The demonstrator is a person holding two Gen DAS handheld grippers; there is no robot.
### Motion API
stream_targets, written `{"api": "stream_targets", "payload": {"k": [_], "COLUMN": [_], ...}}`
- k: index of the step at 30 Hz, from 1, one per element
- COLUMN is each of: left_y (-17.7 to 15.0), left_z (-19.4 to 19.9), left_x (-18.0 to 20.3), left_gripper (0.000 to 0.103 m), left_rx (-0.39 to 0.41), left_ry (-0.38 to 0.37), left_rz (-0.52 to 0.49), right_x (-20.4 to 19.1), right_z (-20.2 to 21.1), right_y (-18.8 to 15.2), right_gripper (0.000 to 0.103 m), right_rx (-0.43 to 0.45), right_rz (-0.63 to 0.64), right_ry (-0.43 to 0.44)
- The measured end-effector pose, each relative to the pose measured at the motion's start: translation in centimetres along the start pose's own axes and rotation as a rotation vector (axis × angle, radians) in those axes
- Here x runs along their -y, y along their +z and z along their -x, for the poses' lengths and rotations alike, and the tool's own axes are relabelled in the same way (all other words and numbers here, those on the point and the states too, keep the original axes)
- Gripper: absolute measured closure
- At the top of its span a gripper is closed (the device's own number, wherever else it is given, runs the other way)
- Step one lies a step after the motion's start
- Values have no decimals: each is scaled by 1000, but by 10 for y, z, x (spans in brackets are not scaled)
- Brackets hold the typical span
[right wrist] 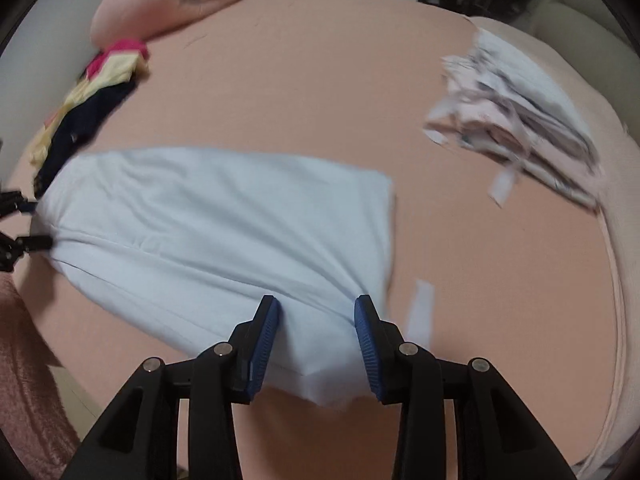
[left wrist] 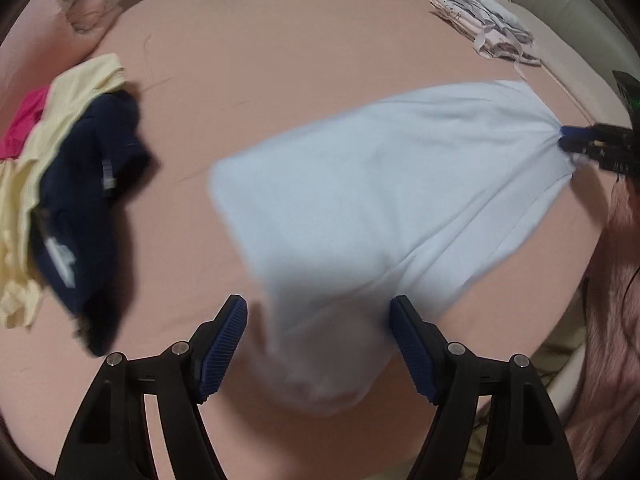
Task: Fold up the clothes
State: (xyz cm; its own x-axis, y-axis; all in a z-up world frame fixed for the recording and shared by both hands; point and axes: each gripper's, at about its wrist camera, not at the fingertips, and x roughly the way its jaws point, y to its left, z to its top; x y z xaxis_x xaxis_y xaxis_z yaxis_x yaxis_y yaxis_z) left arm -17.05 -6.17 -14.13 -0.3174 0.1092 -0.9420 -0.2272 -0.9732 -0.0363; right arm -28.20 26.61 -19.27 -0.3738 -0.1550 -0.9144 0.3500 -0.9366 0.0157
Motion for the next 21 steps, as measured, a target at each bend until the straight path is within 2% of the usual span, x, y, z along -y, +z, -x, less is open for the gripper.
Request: {"api": "stream_targets", "payload": {"k": [2, 4, 6, 8, 9, 10, 11, 13, 15, 17, 18, 21], "left_y": [-1, 4, 6, 5, 0, -6, -10, -16, -17, -19, -21, -21], "left_z": [11, 20, 14, -10, -18, -16, -11, 4, 18, 27, 29, 18], "left_x": [-7, -5, 3, 7, 7, 4, 6, 10, 12, 10, 7, 11], "left_gripper": [31, 31, 31, 29, 24, 24, 24, 24, 24, 24, 24, 24], "left_rx": [32, 103, 112, 4, -62, -82, -74, -27, 50, 124, 146, 153], "left_ry": [-15, -70, -58, 34, 46, 36, 50, 124, 155, 148, 134, 100], "left_rz": [35, 89, 95, 88, 100, 120, 127, 120, 149, 206, 245, 338], "right_x": [12, 19, 16, 9, 10, 11, 11, 17, 34, 52, 59, 67], "right_z": [9, 20, 31, 16, 4, 3, 2, 7, 19, 23, 18, -12], "right_y": [2, 7, -5, -8, -16, -24, -33, -44, -46, -47, -47, -51], "right_gripper": [64, 63, 62, 62, 62, 61, 59, 59, 56, 56, 56, 53], "right_rx": [11, 52, 89, 29, -25, -41, -55, -66, -12, 58, 66, 6], "right_rz": [-75, -142, -166, -165, -157, -155, -153, -170, -291, -454, -524, -657], "right_ry": [22, 64, 92, 54, 11, 12, 13, 20, 96, 214, 246, 274]}}
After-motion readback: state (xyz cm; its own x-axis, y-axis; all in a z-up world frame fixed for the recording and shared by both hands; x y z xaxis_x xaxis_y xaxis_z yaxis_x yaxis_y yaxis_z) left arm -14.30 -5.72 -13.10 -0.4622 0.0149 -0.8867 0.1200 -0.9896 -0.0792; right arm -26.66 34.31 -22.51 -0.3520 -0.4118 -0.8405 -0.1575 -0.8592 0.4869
